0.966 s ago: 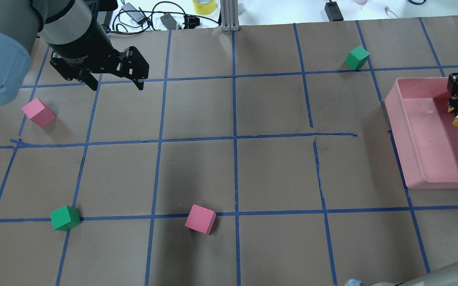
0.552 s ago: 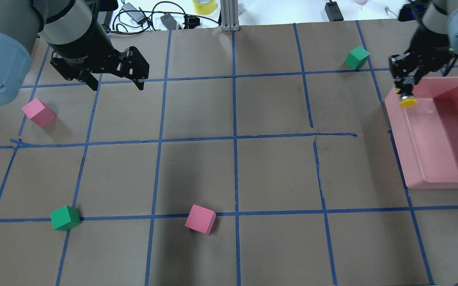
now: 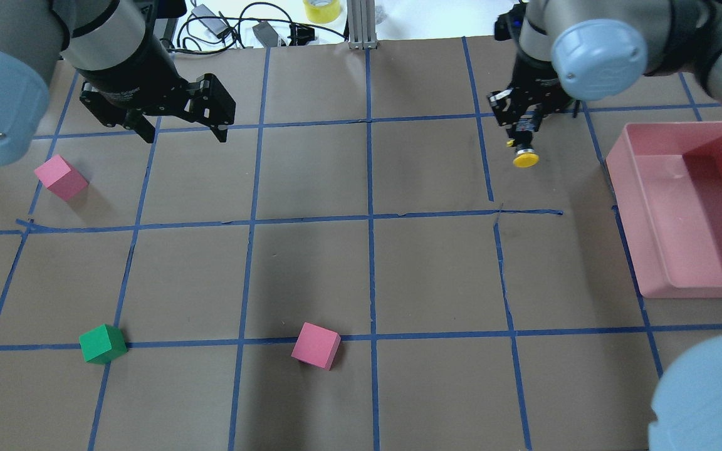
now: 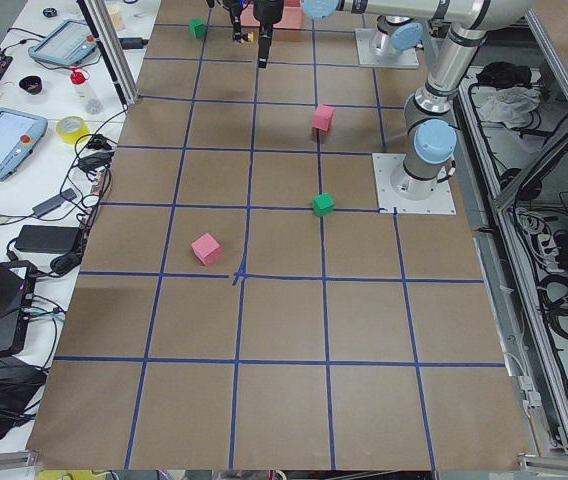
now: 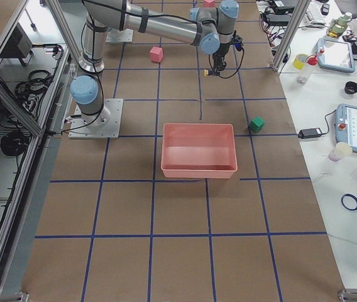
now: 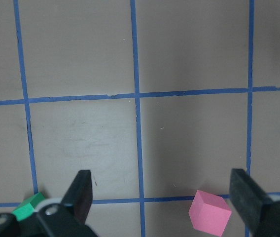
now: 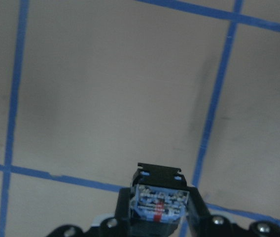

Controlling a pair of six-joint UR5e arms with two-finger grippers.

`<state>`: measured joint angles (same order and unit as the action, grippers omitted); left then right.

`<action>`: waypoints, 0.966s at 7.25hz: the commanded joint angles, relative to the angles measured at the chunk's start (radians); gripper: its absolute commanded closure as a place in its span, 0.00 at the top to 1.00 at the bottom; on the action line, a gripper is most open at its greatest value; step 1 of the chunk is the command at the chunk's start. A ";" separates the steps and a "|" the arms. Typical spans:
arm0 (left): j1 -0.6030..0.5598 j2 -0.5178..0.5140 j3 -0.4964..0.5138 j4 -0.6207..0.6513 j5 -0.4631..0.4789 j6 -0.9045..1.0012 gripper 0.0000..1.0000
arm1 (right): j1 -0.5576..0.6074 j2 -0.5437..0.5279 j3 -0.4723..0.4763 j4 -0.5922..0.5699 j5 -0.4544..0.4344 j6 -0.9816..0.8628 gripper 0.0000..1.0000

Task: Align button upright
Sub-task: 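Lift the button out of the tray and carry it toward the table center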

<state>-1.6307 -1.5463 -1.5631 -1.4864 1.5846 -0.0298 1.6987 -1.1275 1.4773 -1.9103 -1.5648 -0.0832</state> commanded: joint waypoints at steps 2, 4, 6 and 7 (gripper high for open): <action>0.000 0.000 0.000 0.000 0.002 0.001 1.00 | 0.134 0.139 -0.029 -0.143 0.043 0.173 0.00; 0.000 0.000 0.000 0.000 0.002 0.001 1.00 | 0.182 0.208 -0.080 -0.168 0.045 0.247 0.00; 0.000 0.000 0.000 0.000 0.000 0.001 1.00 | 0.209 0.257 -0.132 -0.184 0.077 0.333 0.00; 0.000 0.000 -0.002 0.000 0.000 0.001 1.00 | 0.217 0.270 -0.140 -0.184 0.077 0.335 0.00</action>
<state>-1.6306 -1.5462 -1.5634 -1.4864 1.5852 -0.0292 1.9007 -0.8793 1.3561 -2.0911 -1.4960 0.2227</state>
